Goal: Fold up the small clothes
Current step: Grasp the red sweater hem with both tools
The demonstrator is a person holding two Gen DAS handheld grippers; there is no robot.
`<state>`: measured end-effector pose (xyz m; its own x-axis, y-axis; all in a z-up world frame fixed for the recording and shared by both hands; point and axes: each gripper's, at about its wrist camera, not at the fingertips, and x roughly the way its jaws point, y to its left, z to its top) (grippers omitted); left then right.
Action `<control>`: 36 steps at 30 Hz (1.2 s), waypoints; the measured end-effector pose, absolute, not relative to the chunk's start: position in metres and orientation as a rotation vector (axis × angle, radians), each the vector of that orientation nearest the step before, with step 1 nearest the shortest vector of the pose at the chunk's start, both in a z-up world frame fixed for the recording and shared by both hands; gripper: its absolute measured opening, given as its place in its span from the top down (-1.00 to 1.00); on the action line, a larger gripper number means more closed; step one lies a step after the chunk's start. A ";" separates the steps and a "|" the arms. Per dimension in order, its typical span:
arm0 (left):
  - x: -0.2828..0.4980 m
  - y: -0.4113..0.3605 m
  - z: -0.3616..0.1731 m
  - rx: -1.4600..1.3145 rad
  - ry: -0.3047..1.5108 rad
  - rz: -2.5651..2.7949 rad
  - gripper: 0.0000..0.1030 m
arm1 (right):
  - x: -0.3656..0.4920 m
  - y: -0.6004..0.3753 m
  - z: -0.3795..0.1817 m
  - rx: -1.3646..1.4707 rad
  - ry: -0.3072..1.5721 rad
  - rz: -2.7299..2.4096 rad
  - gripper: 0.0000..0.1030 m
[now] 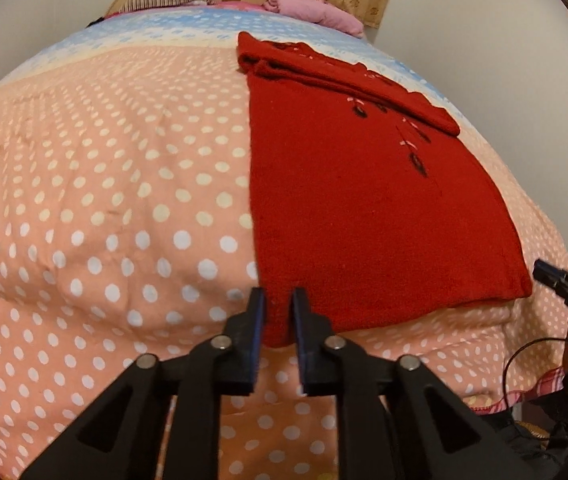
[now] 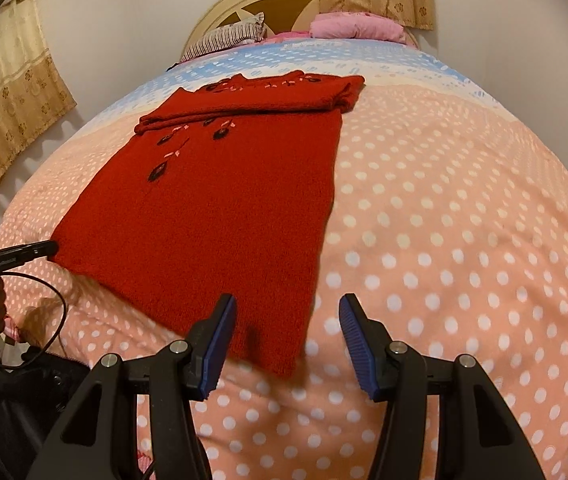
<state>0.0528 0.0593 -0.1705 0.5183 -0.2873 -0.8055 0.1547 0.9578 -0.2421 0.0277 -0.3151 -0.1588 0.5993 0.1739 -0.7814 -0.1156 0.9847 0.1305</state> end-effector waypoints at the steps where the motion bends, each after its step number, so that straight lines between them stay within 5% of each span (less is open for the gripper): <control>1: 0.053 0.059 -0.171 -0.151 0.998 -0.269 0.43 | 0.026 -0.316 -0.160 0.083 0.918 0.175 -0.06; 4: 0.055 0.059 -0.174 -0.165 1.011 -0.254 -0.22 | 0.023 -0.317 -0.166 0.139 0.945 0.206 -0.06; 10: 0.060 0.066 -0.183 -0.234 1.043 -0.268 -0.27 | 0.025 -0.325 -0.181 0.244 0.978 0.229 -0.06; 12: 0.060 0.068 -0.184 -0.243 1.052 -0.275 -0.20 | 0.027 -0.331 -0.184 0.296 0.980 0.234 0.02; 14: 0.059 0.067 -0.181 -0.241 1.054 -0.300 0.33 | 0.027 -0.336 -0.187 0.348 0.981 0.246 0.28; 15: 0.057 0.066 -0.179 -0.238 1.056 -0.318 0.47 | 0.027 -0.337 -0.187 0.374 0.983 0.264 0.55; 17: 0.054 0.062 -0.173 -0.208 1.043 -0.329 0.76 | 0.027 -0.337 -0.188 0.397 0.983 0.283 0.76; 36: 0.054 0.073 -0.133 -0.217 0.856 -0.365 0.88 | 0.019 -0.349 -0.135 0.456 0.784 0.355 0.86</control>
<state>0.0541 0.0735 -0.1330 0.5987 -0.3982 -0.6950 0.2263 0.9164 -0.3301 0.0194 -0.3485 -0.1352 0.6577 0.4665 -0.5914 -0.1362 0.8458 0.5158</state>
